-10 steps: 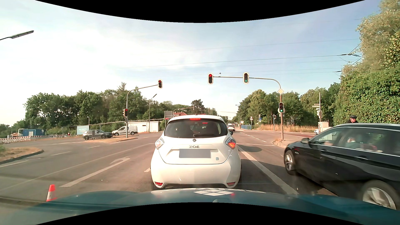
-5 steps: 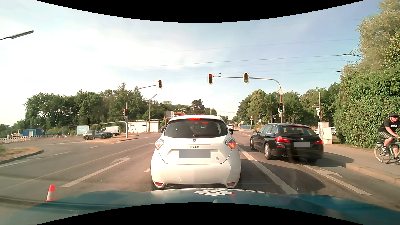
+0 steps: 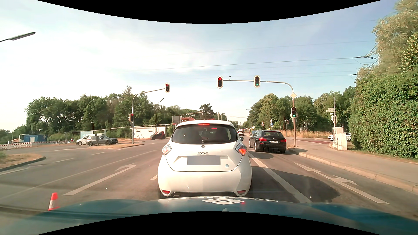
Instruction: Follow the waypoints while adhering to traffic rules and regulations
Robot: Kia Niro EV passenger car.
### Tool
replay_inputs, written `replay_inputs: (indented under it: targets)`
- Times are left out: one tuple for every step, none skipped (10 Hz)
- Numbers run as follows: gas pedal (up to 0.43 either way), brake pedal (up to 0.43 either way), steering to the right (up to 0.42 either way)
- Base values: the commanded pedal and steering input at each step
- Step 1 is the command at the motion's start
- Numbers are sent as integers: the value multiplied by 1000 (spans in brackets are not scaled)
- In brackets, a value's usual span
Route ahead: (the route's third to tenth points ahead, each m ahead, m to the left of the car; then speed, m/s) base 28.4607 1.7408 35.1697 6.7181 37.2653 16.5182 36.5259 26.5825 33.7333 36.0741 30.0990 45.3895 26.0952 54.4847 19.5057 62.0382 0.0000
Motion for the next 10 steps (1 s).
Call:
replay_inputs:
  targets:
    - [0,238,5]
    - [0,244,6]
    - [0,244,6]
    - [0,244,6]
    - [0,238,6]
    - [0,238,5]
    - [0,244,5]
    - [0,244,5]
    - [0,244,5]
    - [0,238,6]
